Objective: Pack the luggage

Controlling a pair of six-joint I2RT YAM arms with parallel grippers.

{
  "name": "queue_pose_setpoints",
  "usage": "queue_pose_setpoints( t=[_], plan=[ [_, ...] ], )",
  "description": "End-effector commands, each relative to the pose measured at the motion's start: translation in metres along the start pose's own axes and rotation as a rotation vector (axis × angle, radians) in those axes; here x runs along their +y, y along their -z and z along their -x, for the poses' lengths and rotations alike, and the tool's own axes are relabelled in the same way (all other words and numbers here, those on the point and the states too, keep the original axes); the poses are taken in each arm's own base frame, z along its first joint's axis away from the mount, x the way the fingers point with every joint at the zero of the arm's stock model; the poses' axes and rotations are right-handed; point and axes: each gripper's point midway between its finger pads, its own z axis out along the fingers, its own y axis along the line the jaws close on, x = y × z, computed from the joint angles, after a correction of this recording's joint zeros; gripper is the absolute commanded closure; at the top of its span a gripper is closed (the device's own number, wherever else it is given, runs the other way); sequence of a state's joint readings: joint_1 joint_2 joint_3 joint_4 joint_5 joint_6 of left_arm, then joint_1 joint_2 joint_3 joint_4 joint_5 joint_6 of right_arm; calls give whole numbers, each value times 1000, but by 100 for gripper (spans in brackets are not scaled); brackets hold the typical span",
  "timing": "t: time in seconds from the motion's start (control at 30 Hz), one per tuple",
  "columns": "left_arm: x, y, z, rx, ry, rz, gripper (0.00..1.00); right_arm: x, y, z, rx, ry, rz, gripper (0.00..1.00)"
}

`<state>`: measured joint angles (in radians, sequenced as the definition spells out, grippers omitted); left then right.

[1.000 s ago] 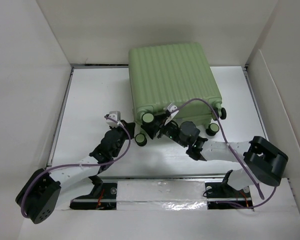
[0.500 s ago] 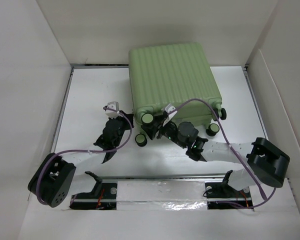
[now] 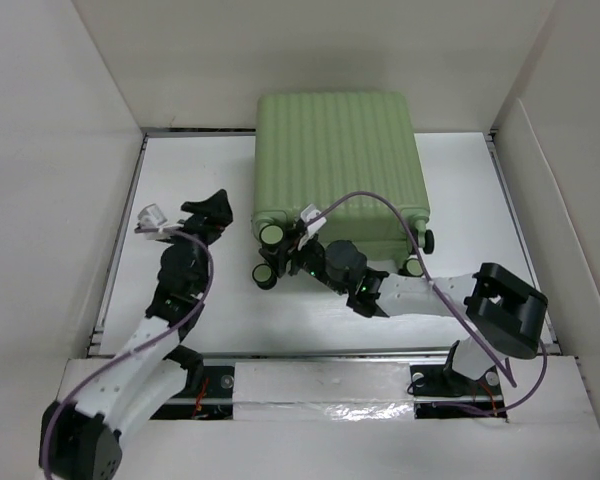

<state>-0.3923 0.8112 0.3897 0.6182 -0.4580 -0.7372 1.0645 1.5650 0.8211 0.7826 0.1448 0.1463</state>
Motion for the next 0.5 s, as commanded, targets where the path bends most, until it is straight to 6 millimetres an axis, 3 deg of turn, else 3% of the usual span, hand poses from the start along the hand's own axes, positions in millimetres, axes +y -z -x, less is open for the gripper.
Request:
queue_pose_setpoints(
  t=[0.0,0.07,0.1,0.17,0.2,0.23,0.33,0.37,0.4,0.47],
  plan=[
    [-40,26,62,-117,150,-92,1,104,3,62,-165,-84,272,92],
    [-39,36,70,-109,167,-82,1,115,0,64,-156,-74,254,69],
    [-53,47,87,-126,207,-129,1,118,0,67,-150,-68,253,46],
    [-57,57,92,-102,186,-138,1,133,6,82,-162,-51,275,31],
    [-69,67,105,-105,178,-181,1,137,10,81,-143,-34,275,0],
    [-70,71,100,-65,145,-180,1,143,16,88,-124,4,262,0],
    [-82,85,113,-42,71,-212,1,144,31,107,-119,66,203,0],
    [-76,88,107,-6,35,-192,1,140,44,123,-140,131,200,0],
    [-81,94,115,-8,19,-205,1,136,51,134,-155,146,194,0],
    [-79,101,114,22,-33,-201,1,115,68,151,-163,175,115,0]
  ],
)
